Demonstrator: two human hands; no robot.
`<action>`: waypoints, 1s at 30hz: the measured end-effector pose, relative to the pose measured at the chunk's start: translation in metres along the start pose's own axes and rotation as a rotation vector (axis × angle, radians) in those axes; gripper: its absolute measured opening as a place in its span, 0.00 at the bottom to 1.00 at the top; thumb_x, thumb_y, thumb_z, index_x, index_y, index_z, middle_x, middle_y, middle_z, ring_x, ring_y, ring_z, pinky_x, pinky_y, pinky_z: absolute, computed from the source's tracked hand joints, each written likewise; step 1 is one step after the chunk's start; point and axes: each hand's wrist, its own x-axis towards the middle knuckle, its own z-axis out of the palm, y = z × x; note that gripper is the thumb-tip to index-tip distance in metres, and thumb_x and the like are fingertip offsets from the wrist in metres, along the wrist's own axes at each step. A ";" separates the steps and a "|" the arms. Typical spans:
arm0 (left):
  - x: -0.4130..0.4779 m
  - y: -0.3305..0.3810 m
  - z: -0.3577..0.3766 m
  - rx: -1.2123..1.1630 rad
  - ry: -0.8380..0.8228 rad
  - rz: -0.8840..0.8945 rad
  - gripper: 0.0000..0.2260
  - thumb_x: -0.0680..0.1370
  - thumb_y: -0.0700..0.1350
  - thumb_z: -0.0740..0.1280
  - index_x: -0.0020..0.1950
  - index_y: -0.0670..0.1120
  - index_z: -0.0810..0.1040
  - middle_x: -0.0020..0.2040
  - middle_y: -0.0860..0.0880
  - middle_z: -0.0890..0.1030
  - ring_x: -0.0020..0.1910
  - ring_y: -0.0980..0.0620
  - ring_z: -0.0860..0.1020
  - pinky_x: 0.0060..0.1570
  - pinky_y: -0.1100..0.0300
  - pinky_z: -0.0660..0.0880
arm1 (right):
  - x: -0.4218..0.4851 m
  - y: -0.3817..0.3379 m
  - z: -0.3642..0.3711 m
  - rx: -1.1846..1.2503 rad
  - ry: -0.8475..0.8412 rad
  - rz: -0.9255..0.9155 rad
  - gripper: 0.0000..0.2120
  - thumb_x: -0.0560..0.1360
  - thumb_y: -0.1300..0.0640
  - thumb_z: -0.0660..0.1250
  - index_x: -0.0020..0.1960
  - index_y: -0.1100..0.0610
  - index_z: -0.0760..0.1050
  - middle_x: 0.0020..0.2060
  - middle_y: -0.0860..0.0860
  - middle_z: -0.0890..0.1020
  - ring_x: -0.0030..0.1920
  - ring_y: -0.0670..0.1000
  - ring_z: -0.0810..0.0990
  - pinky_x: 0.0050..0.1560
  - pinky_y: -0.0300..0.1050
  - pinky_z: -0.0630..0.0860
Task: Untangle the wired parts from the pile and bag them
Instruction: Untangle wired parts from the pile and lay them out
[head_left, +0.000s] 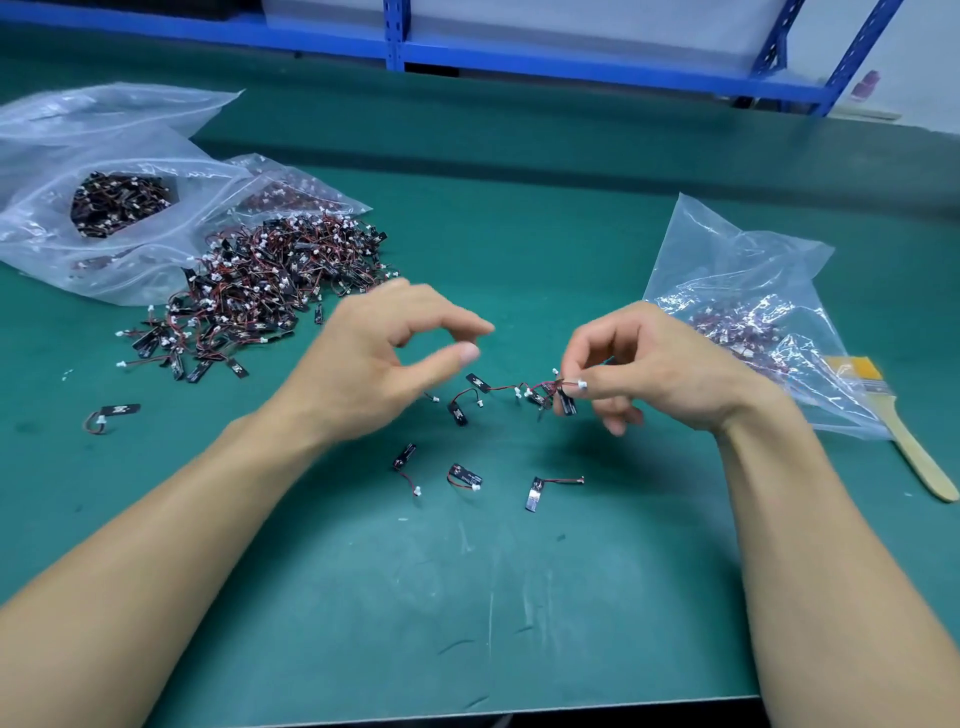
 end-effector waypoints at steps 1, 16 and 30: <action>-0.001 0.004 0.004 -0.018 -0.041 0.025 0.08 0.76 0.46 0.71 0.54 0.47 0.85 0.46 0.58 0.83 0.41 0.56 0.75 0.43 0.65 0.66 | 0.002 0.000 0.003 0.022 0.011 -0.015 0.05 0.70 0.60 0.71 0.35 0.56 0.79 0.29 0.49 0.82 0.22 0.51 0.74 0.24 0.38 0.66; -0.006 0.010 0.018 -0.131 -0.031 -0.047 0.05 0.72 0.50 0.75 0.46 0.53 0.86 0.35 0.61 0.82 0.31 0.52 0.70 0.33 0.58 0.70 | 0.016 0.002 0.024 0.109 0.045 -0.033 0.09 0.71 0.62 0.71 0.33 0.54 0.79 0.36 0.55 0.86 0.22 0.49 0.75 0.24 0.37 0.68; -0.008 0.011 0.017 -0.249 -0.026 -0.189 0.01 0.73 0.49 0.75 0.44 0.54 0.84 0.35 0.61 0.83 0.28 0.51 0.69 0.31 0.66 0.66 | 0.019 0.008 0.023 0.222 0.075 -0.044 0.08 0.64 0.56 0.80 0.36 0.54 0.81 0.37 0.60 0.82 0.29 0.52 0.81 0.30 0.41 0.76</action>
